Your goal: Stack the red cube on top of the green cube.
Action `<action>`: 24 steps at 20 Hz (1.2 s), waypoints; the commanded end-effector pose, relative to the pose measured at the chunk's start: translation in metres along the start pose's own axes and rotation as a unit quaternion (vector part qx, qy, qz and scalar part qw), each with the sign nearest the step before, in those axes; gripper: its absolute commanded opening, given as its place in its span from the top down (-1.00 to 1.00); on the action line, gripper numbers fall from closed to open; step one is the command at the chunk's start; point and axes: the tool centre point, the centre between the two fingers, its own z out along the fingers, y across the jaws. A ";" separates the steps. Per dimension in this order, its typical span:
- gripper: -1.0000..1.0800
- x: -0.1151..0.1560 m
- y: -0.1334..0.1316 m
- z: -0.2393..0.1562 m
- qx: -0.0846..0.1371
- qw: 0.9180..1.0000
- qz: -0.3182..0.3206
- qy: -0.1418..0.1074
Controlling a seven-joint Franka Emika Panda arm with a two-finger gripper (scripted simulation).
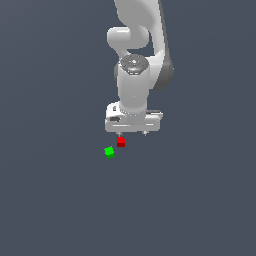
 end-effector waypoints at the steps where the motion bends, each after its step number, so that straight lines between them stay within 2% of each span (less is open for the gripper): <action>1: -0.92 0.000 0.000 0.000 0.000 1.000 0.000 0.000; 10: -0.92 -0.012 0.009 0.018 -0.001 1.000 -0.002 0.000; 24: -0.92 -0.060 0.048 0.093 -0.005 1.000 -0.012 -0.002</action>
